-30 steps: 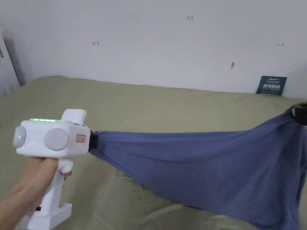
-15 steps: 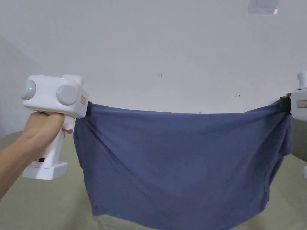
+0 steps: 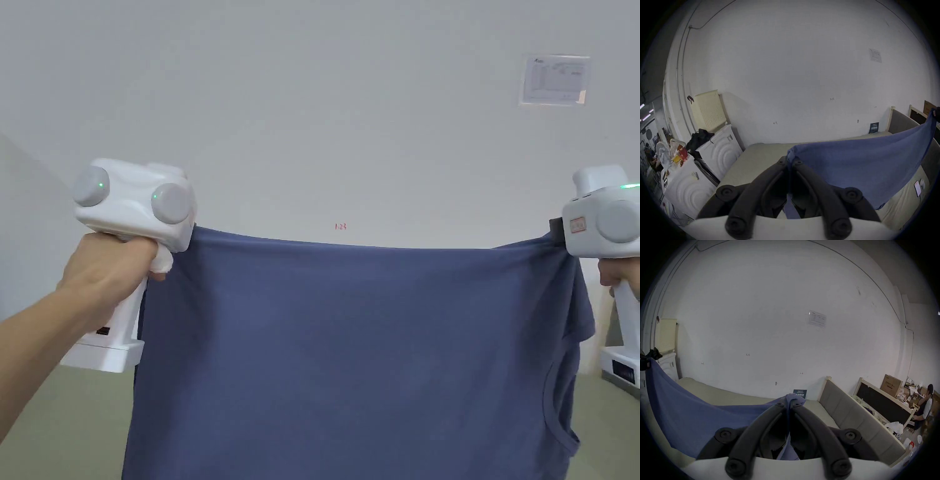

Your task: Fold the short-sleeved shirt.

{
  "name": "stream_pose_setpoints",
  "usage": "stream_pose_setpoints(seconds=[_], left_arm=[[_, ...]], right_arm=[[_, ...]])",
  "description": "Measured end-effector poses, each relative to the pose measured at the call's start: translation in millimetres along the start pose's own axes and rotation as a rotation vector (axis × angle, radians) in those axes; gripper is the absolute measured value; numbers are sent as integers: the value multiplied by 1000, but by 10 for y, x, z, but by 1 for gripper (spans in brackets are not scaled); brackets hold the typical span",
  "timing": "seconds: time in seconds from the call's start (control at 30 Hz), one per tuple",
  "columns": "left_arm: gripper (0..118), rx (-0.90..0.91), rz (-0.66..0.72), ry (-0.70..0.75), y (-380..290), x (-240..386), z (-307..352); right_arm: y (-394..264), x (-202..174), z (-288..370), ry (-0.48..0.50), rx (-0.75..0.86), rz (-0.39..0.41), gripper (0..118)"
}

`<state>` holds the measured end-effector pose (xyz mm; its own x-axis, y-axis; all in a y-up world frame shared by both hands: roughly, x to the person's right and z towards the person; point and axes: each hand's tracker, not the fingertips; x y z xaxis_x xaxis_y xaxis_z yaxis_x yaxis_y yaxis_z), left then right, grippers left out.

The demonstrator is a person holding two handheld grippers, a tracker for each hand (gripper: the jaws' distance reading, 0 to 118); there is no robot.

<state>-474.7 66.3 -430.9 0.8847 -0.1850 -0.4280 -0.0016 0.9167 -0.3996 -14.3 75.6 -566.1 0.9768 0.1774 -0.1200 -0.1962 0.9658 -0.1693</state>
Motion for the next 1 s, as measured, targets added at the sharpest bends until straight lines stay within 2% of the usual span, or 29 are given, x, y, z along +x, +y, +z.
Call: stream_pose_setpoints(seconds=[0.2, 0.33, 0.53, 0.6, 0.77, 0.87, 1.0], left_arm=[[3, 37, 10, 32, 381, 75, -433], [3, 68, 69, 64, 612, 134, -758], [3, 85, 51, 104, 731, 273, -1306], [3, 74, 38, 113, 714, 328, -1492], [3, 47, 18, 114, 393, 491, -1897], [3, 28, 15, 110, 68, 609, -2120], [3, -33, 1, 78, -488, 765, -2397]], right_arm=[[328, -45, -620, -9, 21, 17, 3], [536, -56, -939, -13, 51, -42, 3], [806, -160, -1351, -42, 79, 8, 3], [785, -225, -1367, -34, 97, -23, 3], [383, -365, -1731, -47, 86, -49, 3], [-16, -445, -1960, -52, 38, -40, 3], [-723, -528, -2141, -35, -28, -77, 3]])
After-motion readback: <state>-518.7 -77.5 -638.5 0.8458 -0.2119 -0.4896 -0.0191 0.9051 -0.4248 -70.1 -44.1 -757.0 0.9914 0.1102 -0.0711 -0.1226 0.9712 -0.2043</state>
